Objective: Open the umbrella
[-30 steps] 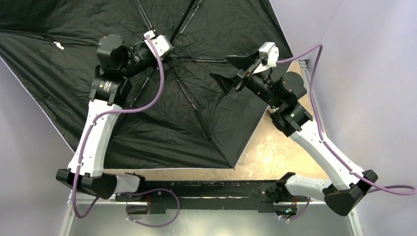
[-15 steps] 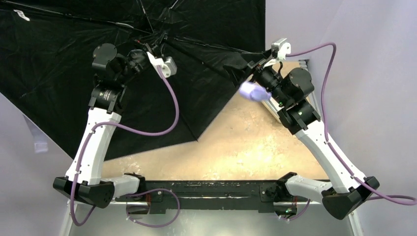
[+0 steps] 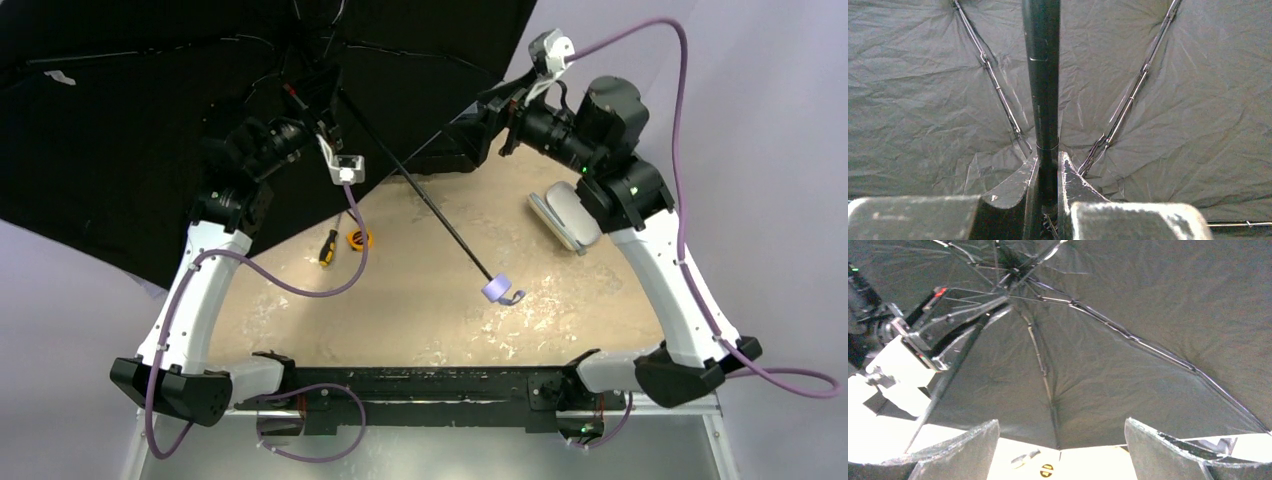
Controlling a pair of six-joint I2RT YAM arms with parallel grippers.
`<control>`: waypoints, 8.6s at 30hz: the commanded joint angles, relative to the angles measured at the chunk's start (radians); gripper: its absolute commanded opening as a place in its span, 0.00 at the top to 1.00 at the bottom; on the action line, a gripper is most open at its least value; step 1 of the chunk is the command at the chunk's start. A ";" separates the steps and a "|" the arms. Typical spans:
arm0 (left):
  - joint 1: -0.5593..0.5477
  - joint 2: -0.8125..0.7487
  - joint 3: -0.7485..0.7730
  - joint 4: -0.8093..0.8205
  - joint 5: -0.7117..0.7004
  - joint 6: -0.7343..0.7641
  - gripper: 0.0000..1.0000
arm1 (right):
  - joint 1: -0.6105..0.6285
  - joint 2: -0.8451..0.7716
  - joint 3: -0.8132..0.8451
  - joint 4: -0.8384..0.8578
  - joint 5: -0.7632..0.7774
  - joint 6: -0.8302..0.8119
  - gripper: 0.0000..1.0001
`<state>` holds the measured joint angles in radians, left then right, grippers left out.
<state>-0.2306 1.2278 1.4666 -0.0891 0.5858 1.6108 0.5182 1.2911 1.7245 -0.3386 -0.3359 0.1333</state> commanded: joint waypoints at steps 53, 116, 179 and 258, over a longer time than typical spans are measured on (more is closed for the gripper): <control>0.079 0.338 0.615 0.027 -0.025 0.590 1.00 | 0.119 0.043 -0.090 -0.527 -0.431 -0.307 0.95; 0.183 0.431 0.423 0.358 -0.213 0.439 0.75 | 0.129 -0.061 -0.307 -0.171 -0.392 -0.193 1.00; -0.071 0.081 -0.124 0.098 0.556 0.764 1.00 | 0.080 0.307 0.038 0.226 -0.641 0.318 0.81; -0.055 -0.223 -0.473 -0.105 0.021 -0.087 0.23 | -0.177 -0.395 -1.221 1.059 0.455 0.222 0.01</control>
<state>-0.2836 1.0851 1.0237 -0.0448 0.5720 1.5749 0.3447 0.9298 0.5179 0.7258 0.1379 0.3824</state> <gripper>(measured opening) 0.773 0.987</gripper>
